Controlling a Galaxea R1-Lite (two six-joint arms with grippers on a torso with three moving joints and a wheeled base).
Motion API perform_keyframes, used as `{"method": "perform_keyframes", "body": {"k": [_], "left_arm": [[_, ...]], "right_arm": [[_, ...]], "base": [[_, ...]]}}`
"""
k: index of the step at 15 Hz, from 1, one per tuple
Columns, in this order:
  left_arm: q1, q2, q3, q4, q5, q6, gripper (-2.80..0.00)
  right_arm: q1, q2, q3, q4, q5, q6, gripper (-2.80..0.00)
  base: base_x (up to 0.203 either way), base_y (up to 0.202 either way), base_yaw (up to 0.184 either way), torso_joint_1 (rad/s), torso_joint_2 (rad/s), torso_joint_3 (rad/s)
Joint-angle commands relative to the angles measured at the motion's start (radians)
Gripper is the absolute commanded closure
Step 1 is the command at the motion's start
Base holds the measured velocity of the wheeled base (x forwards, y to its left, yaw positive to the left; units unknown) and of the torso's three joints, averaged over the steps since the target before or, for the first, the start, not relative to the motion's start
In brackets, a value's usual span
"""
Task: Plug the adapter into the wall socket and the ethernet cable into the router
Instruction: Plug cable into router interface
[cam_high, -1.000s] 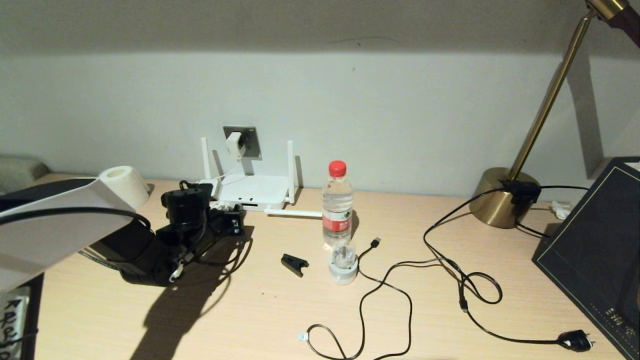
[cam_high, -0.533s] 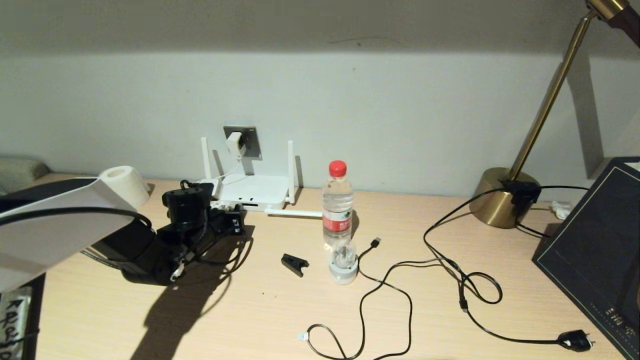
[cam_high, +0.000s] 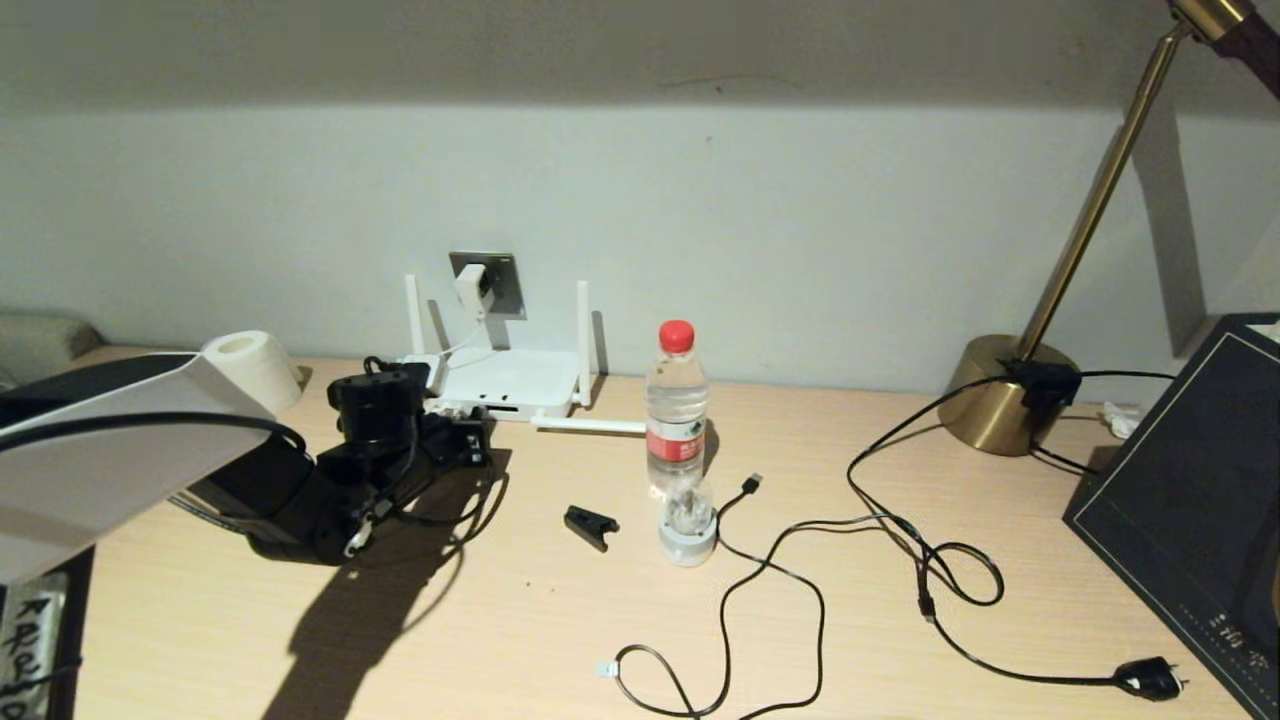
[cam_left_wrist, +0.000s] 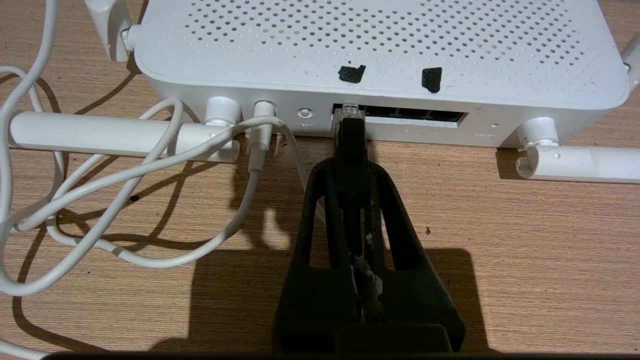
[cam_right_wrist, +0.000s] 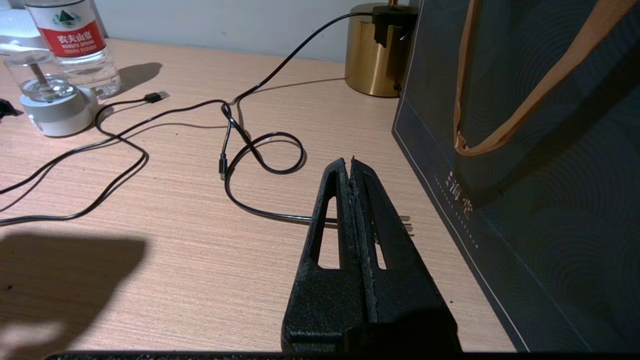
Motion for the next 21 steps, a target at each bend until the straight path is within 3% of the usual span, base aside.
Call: {"method": "perform_keyframes", "body": {"k": [1,21], "left_arm": [[0.001,0.009,-0.014,-0.013,0.0,0.0,0.0],[0.001,0.038,-0.027,-0.013,0.0,0.0,0.0]], "right_arm": [[0.0,0.002,0.035,-0.001,0.0,-0.001,0.0],[0.0,0.002,0.035,-0.001,0.0,-0.001,0.0]], "base": [[0.0,0.0,0.0,0.0,0.0,0.0],[0.0,0.0,0.0,0.0,0.0,0.0]]}}
